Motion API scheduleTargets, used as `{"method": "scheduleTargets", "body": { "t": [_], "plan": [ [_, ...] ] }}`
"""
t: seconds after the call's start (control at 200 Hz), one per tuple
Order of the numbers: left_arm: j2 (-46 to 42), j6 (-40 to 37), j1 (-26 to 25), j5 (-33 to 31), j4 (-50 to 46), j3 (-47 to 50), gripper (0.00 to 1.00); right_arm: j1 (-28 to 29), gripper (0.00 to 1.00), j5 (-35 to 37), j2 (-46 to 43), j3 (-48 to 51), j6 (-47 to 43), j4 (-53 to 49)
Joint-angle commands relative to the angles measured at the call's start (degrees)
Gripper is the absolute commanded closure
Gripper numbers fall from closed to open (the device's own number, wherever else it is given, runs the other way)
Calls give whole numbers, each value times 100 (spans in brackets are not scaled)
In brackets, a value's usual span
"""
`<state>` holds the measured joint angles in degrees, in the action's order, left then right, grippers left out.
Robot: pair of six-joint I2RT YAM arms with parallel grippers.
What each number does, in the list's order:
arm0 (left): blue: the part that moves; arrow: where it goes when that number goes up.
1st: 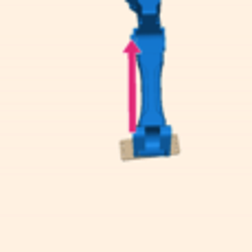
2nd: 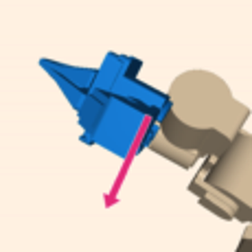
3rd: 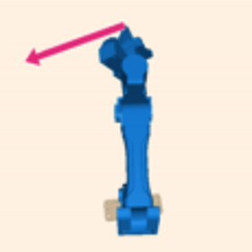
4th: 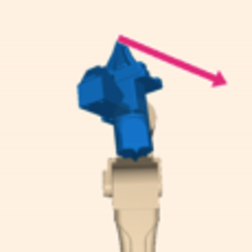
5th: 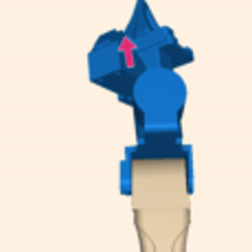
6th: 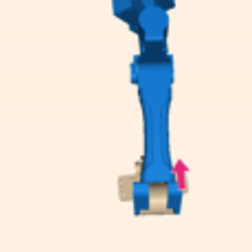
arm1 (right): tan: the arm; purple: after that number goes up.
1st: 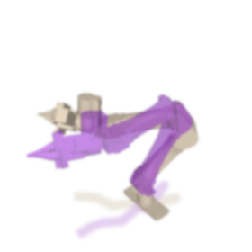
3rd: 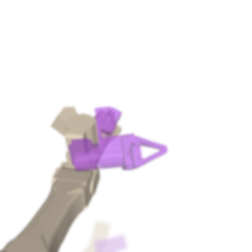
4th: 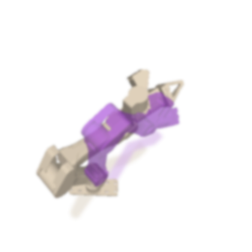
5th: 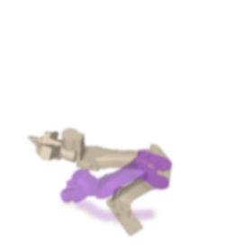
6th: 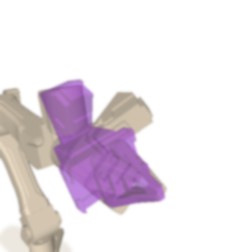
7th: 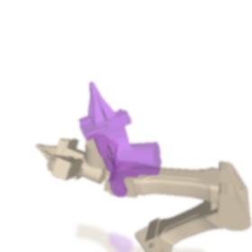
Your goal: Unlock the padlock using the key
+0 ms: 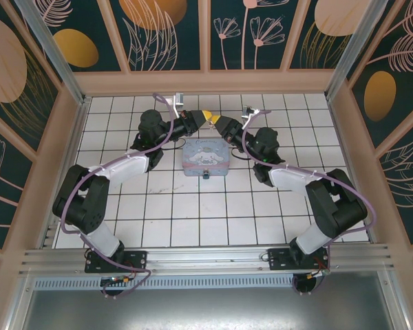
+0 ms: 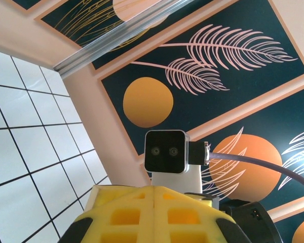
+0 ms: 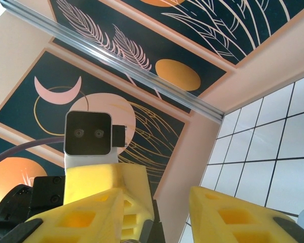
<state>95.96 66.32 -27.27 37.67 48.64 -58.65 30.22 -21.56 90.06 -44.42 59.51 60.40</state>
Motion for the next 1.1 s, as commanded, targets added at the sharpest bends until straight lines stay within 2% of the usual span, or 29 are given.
{"method": "scheduleTargets", "body": {
  "t": [0.0,0.31,0.53,0.58,0.726,0.836,1.096],
  "plan": [
    [84,12,20,74,92,-19,100,170,60,-138,-31,-36,36,428],
    [75,3,20,39,75,-33,100,215,63,-164,-58,33,77,464],
    [80,14,20,21,73,-35,100,212,81,-164,-18,31,88,459],
    [85,16,22,21,70,-32,100,213,82,-171,-9,30,100,464],
    [97,13,20,7,67,-32,100,228,82,-210,11,56,120,517],
    [105,12,20,3,66,-41,100,228,75,-236,-4,100,121,543],
    [105,-13,20,-16,23,-41,100,219,76,-216,-90,248,88,538]
  ]
}}
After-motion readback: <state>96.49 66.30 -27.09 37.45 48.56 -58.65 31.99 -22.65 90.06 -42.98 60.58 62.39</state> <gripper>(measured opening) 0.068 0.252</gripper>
